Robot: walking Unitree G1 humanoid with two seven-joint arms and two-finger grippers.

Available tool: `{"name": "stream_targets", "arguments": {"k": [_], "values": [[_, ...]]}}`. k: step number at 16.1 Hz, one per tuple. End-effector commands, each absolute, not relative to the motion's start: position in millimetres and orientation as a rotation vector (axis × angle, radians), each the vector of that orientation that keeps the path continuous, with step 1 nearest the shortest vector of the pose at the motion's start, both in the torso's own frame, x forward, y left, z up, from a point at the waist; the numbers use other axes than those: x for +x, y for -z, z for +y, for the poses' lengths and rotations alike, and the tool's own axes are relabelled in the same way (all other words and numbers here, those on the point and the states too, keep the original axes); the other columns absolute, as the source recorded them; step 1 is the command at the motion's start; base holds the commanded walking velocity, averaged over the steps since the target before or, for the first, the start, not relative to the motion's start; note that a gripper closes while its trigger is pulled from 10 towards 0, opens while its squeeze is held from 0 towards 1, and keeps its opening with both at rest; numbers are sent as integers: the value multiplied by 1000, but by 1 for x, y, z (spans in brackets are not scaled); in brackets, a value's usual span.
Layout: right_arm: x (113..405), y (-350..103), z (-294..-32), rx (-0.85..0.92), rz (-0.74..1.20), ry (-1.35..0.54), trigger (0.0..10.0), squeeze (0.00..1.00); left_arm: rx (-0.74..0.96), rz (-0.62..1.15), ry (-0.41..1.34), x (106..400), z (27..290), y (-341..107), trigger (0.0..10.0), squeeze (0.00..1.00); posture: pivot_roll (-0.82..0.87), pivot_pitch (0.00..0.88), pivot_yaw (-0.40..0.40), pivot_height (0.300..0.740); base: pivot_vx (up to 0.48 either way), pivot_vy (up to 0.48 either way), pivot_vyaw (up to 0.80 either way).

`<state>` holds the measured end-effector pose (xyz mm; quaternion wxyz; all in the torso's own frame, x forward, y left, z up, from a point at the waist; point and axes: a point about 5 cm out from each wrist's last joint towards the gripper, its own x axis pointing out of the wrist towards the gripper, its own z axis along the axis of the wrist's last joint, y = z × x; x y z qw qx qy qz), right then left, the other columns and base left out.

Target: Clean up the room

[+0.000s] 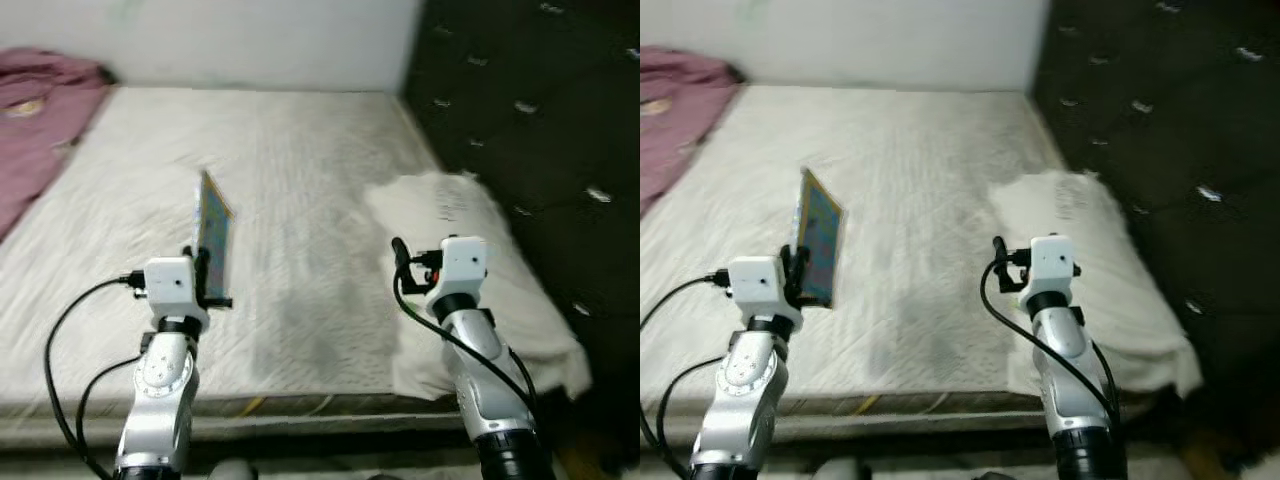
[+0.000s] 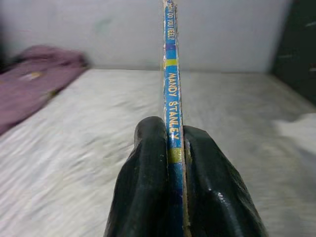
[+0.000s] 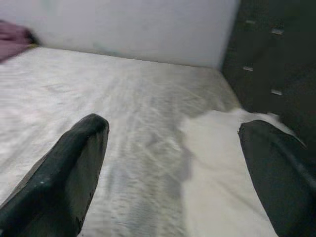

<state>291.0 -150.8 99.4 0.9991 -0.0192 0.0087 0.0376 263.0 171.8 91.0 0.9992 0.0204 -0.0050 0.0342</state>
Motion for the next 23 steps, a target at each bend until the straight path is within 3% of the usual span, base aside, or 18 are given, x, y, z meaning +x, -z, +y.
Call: {"name": "stream_targets", "arguments": {"k": [1, 9, 18, 23], "values": [[294, -103, -150, -36, 3, -78, 10000, 0, 27, -39, -47, 264, 172, -97, 10000, 0, 59, 0, -27, 740, 0, 0, 0], [295, -102, -149, -32, 6, -71, 10000, 0, 40, -42, -32, 266, 169, -99, 10000, 0, 57, 0, -28, 740, 0, 0, 0], [295, -102, -148, -36, 5, -77, 10000, 0, 37, -54, -23, 267, 167, -101, 10000, 0, 57, 0, -30, 740, 0, -289, 0], [295, -102, -148, -34, 5, -82, 10000, 0, -34, -61, -17, 266, 167, -100, 10000, 0, 56, 0, -31, 740, 0, 0, 0]]}}
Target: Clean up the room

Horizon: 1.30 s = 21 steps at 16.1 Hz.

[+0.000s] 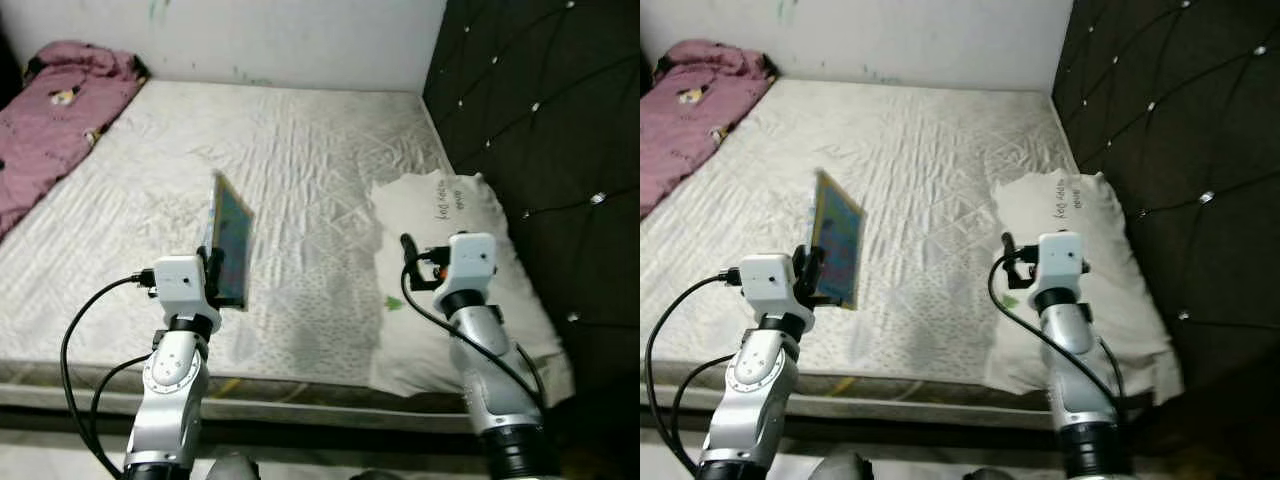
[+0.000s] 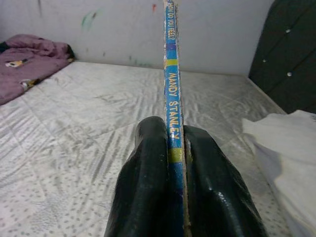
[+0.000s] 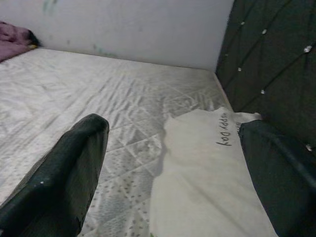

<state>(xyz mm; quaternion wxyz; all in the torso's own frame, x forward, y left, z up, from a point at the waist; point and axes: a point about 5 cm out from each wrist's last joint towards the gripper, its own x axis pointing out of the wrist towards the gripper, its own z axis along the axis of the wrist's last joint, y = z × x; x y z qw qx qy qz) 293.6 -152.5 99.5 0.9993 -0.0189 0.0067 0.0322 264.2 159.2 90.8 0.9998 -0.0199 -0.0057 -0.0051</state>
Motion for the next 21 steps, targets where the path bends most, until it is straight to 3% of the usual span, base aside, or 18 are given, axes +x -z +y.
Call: {"name": "stream_targets", "arguments": {"k": [1, 12, 17, 21], "values": [[295, -102, -148, -32, 5, -83, 10000, 0, -33, -74, -1, 265, 166, -102, 10000, 0, 55, 0, -32, 740, 0, 0, 0], [291, -106, -146, 13, 9, -87, 10000, 0, -1, -46, -38, 261, 173, -102, 10000, 0, 53, 0, -33, 740, 0, 0, 0], [263, -118, -165, -23, -10, -23, 10000, 0, 85, -48, -72, 221, 199, -107, 10000, 0, 66, 21, -30, 740, 0, 0, 0], [249, -115, -164, -61, 18, -8, 10000, 0, 94, -4, -81, 208, 193, -100, 10000, 0, 62, 25, -28, 740, 0, 0, 0]]}}
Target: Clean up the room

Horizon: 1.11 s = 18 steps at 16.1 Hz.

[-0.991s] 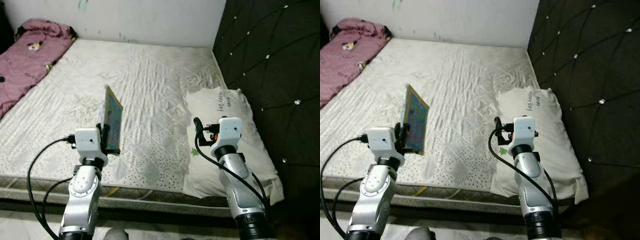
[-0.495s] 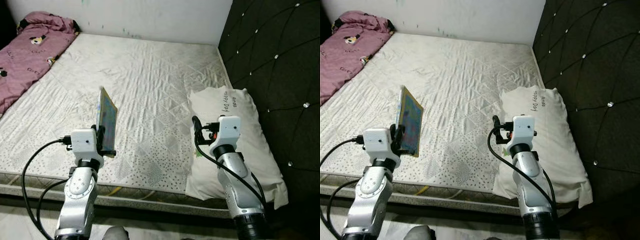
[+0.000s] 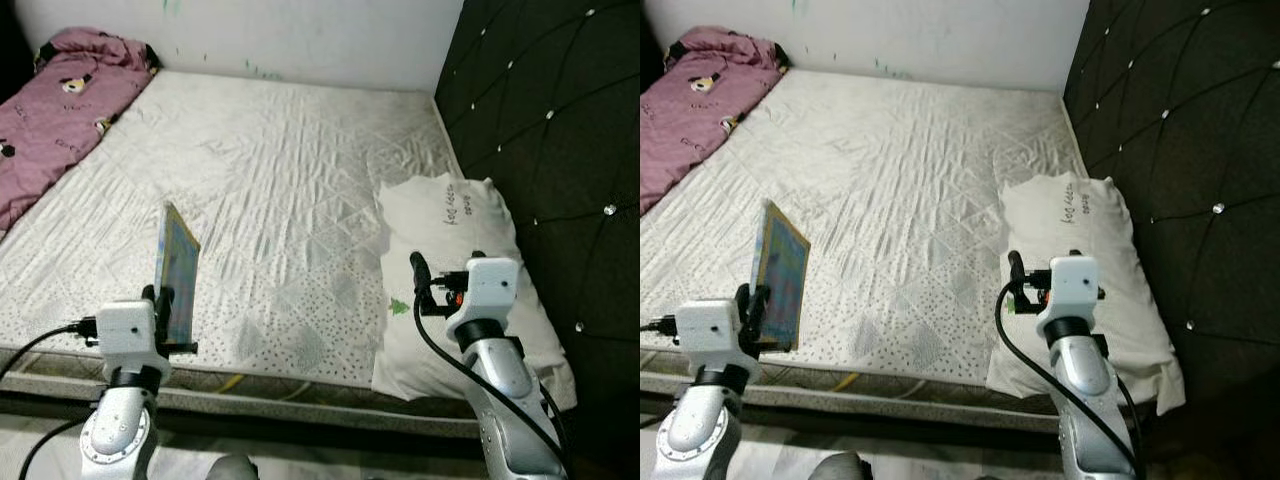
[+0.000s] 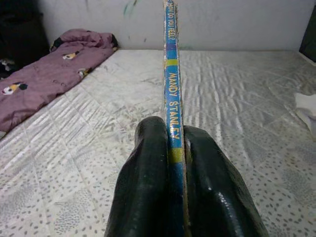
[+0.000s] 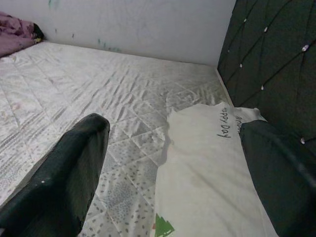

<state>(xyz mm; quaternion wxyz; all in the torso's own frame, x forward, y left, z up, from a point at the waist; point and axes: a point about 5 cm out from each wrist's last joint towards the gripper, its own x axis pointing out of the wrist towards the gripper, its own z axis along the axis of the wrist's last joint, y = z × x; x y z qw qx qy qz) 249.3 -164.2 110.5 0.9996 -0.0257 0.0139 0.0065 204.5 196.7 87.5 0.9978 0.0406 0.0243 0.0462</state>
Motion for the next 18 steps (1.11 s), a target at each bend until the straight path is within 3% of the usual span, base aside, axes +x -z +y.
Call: {"name": "stream_targets", "arguments": {"k": [1, 5, 18], "values": [[249, -115, -164, -53, 26, -3, 10000, 0, 89, -3, -68, 209, 190, -101, 10000, 0, 64, 26, -29, 740, 0, 0, 0], [248, -114, -162, -38, 42, -9, 10000, 0, 75, 1, -55, 212, 190, -102, 10000, 0, 63, 31, -26, 740, 0, 0, -745], [251, -117, -150, -25, 33, -74, 10000, 0, 68, 9, -79, 216, 191, -103, 10000, 0, 68, 25, -33, 740, 0, 0, 0]]}}
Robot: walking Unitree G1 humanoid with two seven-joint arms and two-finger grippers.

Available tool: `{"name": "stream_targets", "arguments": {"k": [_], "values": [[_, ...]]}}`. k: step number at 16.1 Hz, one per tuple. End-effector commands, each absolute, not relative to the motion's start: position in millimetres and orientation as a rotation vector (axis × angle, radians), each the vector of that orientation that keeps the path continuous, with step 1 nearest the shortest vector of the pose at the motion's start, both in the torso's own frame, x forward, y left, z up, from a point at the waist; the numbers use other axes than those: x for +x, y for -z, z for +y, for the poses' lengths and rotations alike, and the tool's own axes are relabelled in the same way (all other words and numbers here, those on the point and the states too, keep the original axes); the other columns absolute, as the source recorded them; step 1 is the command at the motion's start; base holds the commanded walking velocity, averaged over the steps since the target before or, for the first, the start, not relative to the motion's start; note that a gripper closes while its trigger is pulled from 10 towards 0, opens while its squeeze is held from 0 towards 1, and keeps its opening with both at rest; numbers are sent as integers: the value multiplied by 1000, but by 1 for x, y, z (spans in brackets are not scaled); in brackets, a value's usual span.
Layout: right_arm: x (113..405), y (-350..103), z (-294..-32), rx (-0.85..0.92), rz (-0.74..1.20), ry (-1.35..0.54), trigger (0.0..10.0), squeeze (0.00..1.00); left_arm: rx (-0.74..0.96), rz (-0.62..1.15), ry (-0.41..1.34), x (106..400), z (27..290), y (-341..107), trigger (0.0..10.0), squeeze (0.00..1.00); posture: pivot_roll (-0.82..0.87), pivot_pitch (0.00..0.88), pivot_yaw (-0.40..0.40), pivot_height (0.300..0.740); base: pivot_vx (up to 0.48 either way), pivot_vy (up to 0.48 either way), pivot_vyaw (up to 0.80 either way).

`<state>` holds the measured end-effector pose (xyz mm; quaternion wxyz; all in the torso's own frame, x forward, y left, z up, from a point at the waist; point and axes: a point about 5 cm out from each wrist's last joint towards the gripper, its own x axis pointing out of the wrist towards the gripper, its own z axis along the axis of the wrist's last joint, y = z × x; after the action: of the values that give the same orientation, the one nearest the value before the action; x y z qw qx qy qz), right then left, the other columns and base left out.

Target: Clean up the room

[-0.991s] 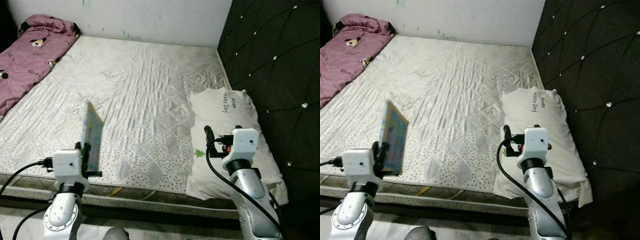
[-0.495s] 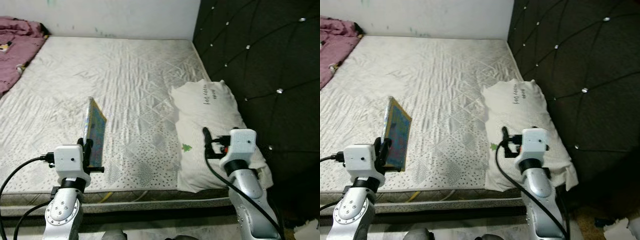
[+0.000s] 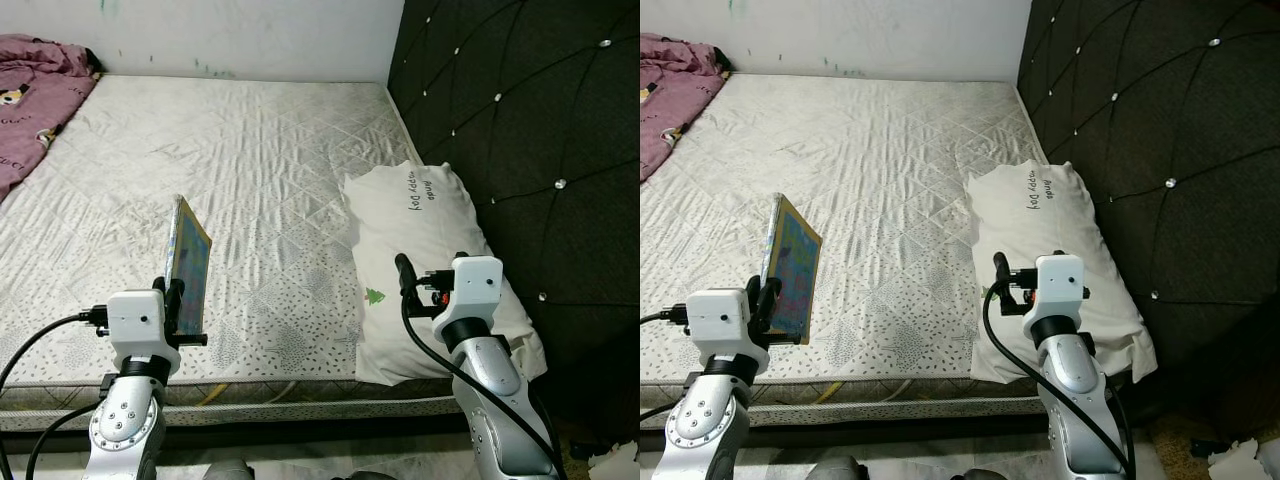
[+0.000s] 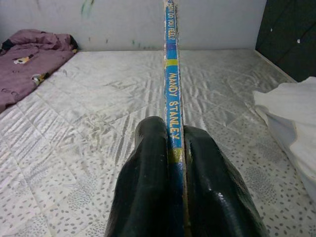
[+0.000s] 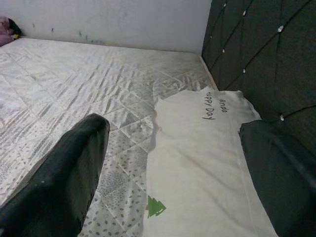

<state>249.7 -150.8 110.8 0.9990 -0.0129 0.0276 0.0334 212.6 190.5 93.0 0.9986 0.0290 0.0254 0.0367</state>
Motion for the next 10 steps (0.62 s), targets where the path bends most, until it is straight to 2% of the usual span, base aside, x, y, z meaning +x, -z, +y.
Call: {"name": "stream_targets", "arguments": {"k": [1, 8, 10], "values": [[252, -117, -150, -24, 32, -75, 10000, 0, 66, 9, -79, 216, 190, -103, 10000, 0, 67, 26, -32, 727, 0, 0, 0], [254, -117, -150, -20, 34, -77, 10000, 0, 65, 7, -79, 218, 190, -103, 10000, 0, 64, 27, -30, 667, 0, 0, 0], [254, -117, -150, -18, 33, -77, 10000, 0, 65, 6, -80, 219, 190, -104, 10000, 0, 64, 26, -31, 663, 0, 0, 0]]}}
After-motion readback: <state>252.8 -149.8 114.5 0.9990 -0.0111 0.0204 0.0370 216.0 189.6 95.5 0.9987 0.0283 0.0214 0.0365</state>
